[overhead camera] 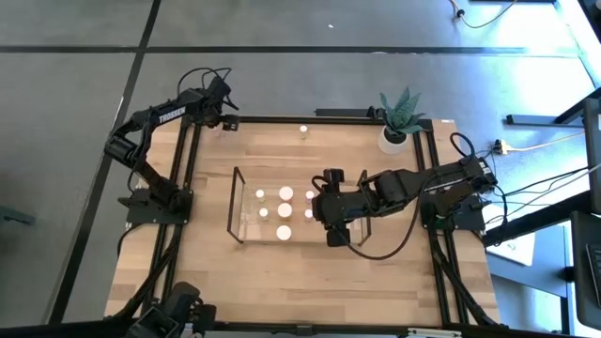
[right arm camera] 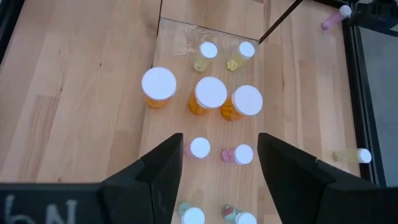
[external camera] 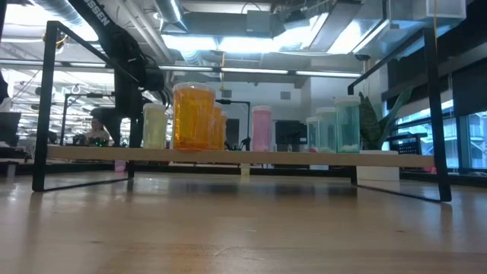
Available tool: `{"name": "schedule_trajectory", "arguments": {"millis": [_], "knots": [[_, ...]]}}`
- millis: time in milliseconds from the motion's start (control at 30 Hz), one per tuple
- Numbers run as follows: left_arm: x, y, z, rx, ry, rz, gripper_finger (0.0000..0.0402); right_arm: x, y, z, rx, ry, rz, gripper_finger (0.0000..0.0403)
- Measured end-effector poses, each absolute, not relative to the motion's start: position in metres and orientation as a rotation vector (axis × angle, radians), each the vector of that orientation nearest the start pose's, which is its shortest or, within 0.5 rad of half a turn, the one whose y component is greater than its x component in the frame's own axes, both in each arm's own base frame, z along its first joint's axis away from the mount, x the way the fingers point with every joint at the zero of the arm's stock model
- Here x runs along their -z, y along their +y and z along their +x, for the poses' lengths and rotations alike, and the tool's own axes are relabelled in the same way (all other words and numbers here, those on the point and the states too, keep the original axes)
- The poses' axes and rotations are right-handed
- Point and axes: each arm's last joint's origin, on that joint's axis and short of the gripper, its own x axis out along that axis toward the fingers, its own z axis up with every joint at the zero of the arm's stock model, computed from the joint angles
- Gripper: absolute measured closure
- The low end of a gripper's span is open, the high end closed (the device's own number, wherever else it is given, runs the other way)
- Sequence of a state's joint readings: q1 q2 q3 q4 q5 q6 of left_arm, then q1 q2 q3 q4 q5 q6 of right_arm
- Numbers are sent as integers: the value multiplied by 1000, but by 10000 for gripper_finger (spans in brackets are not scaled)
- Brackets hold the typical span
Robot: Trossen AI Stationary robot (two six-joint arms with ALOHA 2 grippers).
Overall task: Pick and place medicine bottles onto shelf by color
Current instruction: Put the pink pill bottle aligned with the pink pill bottle on the shelf
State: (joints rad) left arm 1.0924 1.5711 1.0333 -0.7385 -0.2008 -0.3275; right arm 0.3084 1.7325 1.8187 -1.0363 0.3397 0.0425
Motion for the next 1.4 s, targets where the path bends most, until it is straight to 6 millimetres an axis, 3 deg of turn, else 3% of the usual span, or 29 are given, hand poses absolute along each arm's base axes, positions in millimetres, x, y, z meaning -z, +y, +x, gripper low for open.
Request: {"name": "schedule_trajectory", "arguments": {"millis": [467, 733, 967, 1400], "knots": [[-203, 260, 127, -1344, 1057, -827, 116, -362, 100, 345, 47, 912, -268, 194], [-178, 268, 131, -1343, 1161, -846, 116, -361, 100, 346, 47, 915, -270, 194], [-178, 269, 132, -1364, 1153, -842, 118, -361, 100, 346, 36, 915, -291, 194], [-177, 270, 131, -1364, 1169, -827, 195, -361, 100, 346, 37, 914, -291, 194]]}}
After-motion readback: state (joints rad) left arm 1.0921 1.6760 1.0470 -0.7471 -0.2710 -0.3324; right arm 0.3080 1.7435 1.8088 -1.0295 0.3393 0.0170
